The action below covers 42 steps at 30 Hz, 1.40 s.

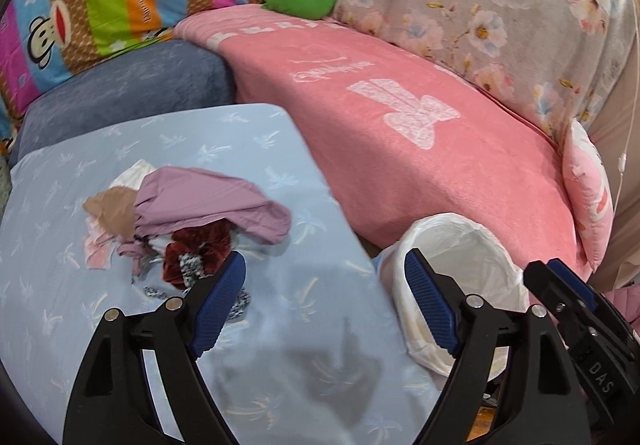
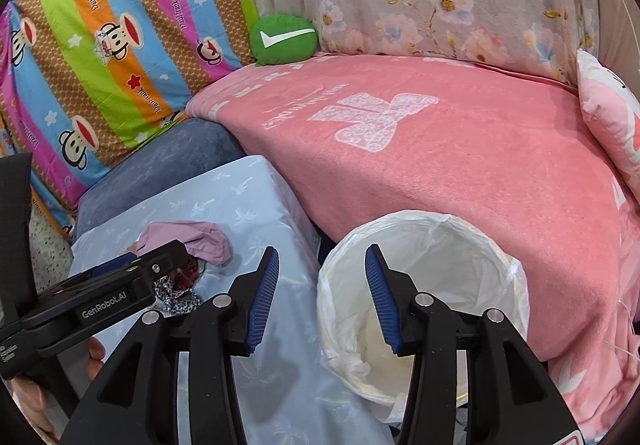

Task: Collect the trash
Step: 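Move both tools back to the pile and grasp the leopard-print scrunchie with the left tool, then grasp the lilac cloth with the right tool while the left tool holds the leopard scrunchie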

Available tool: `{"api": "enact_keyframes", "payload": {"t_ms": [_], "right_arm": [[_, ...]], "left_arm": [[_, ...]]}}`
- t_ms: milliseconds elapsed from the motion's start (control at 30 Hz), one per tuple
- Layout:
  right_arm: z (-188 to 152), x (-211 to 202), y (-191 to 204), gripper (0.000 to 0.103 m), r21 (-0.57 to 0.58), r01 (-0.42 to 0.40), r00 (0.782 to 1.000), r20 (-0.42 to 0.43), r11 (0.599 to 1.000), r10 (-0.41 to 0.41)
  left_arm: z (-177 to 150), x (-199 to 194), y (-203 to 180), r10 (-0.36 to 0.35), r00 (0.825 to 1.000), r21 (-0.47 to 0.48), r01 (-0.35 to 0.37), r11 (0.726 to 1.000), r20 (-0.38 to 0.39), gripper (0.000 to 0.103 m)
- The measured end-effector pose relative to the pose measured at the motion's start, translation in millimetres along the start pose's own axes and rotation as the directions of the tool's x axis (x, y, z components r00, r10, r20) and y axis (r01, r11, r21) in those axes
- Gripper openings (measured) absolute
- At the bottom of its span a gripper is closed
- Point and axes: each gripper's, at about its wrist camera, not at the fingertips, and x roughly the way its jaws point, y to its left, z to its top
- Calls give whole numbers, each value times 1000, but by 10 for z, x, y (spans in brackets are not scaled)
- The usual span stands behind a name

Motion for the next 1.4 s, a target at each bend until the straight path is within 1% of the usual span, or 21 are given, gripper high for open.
{"api": "enact_keyframes", "payload": {"t_ms": [167, 333, 467, 567, 633, 733, 800, 833, 900, 933, 1000, 1100, 1233, 1400], "right_arm": [[-60, 75, 144, 48, -18, -16, 1000, -22, 1000, 16], [-113, 165, 273, 49, -36, -27, 999, -47, 999, 26], [-162, 241, 353, 49, -43, -33, 997, -67, 999, 30], [-190, 299, 395, 49, -45, -38, 996, -81, 998, 34], [-207, 343, 429, 49, -50, -41, 995, -91, 998, 36], [-222, 401, 455, 49, -51, -45, 994, -103, 998, 40], [-236, 439, 473, 49, -50, -48, 993, -111, 998, 43], [-243, 460, 487, 49, -50, -49, 992, -115, 998, 43], [-257, 490, 501, 49, -50, -50, 992, -122, 997, 44], [-265, 512, 518, 49, -52, -51, 991, -127, 997, 44], [-277, 550, 543, 49, -53, -52, 990, -135, 997, 44], [-298, 608, 597, 49, -54, -58, 988, -149, 997, 50], [-320, 697, 719, 49, -56, -77, 984, -167, 995, 67], [-345, 838, 966, 49, -64, -117, 975, -195, 991, 102]], "left_arm": [[-62, 103, 226, 42, 999, -54, -44, 998, -31, 78], [-176, 264, 465, 69, 994, -121, -80, 989, -88, 78], [-274, 402, 630, 66, 989, -174, -89, 981, -136, 78], [-327, 488, 720, 71, 984, -195, -104, 975, -166, 77], [-351, 512, 757, 73, 982, -204, -108, 973, -173, 75], [-382, 560, 798, 65, 981, -211, -104, 972, -183, 68], [-393, 603, 828, 60, 979, -217, -103, 971, -195, 60], [-405, 622, 849, 54, 978, -223, -100, 970, -202, 57], [-404, 667, 858, 38, 976, -235, -89, 968, -213, 44], [-410, 683, 870, 32, 975, -239, -85, 967, -218, 40], [-442, 700, 911, 12, 973, -250, -71, 966, -231, 21], [-460, 681, 949, -7, 972, -263, -57, 963, -234, 8], [-481, 542, 1039, -10, 975, -274, -52, 960, -220, 6], [-483, 307, 1198, 19, 981, -277, -73, 958, -192, 5]]}}
